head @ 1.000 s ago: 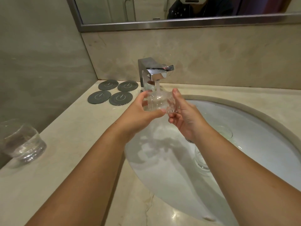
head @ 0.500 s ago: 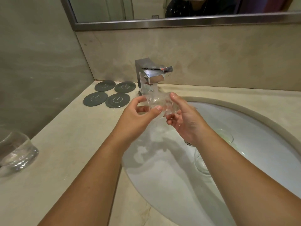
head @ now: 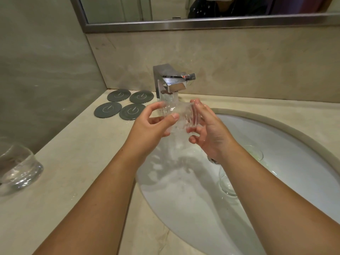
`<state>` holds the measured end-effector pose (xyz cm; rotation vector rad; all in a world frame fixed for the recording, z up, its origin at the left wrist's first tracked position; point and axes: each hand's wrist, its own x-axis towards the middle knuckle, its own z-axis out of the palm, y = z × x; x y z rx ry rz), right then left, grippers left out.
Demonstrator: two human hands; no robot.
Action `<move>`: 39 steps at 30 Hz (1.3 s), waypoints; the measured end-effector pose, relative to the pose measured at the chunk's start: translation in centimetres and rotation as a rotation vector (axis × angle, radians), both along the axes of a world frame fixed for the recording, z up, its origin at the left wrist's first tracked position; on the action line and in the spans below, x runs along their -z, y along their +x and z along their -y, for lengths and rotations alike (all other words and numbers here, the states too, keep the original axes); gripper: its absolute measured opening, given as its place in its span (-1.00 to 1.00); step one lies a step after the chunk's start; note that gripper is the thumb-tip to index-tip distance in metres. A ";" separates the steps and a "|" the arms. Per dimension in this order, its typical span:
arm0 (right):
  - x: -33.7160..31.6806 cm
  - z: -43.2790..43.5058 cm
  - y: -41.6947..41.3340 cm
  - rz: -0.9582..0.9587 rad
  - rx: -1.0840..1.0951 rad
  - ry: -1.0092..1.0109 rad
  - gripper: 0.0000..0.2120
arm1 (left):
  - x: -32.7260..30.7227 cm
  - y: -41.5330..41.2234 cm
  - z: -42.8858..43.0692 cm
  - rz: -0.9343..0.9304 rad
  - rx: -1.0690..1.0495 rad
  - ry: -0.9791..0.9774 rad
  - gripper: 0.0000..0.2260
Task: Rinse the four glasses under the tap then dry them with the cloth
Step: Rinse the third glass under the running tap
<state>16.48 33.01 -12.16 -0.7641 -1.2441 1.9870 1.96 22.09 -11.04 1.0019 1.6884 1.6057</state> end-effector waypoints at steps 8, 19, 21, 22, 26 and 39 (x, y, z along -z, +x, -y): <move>0.0 0.2 -0.3 -0.017 0.112 -0.008 -0.57 | 0.3 0.2 0.1 -0.032 0.073 -0.047 -0.31; 0.0 0.4 -0.2 0.091 -0.016 -0.080 -0.51 | 0.1 0.2 -0.1 -0.076 -0.016 -0.005 -0.33; 0.0 0.3 0.0 0.064 -0.056 -0.023 -0.62 | 0.1 0.2 -0.2 -0.051 -0.026 0.005 -0.37; 0.0 0.3 0.0 0.052 -0.069 0.010 -0.67 | 0.2 0.1 -0.2 -0.042 -0.031 0.003 -0.39; 0.4 0.4 -0.3 0.007 -0.007 0.070 -0.70 | 0.5 0.0 -0.2 0.087 0.032 -0.013 -0.38; 0.0 0.4 -0.2 0.064 0.000 0.044 -0.70 | 0.6 0.0 -0.2 -0.123 -0.023 -0.025 -0.34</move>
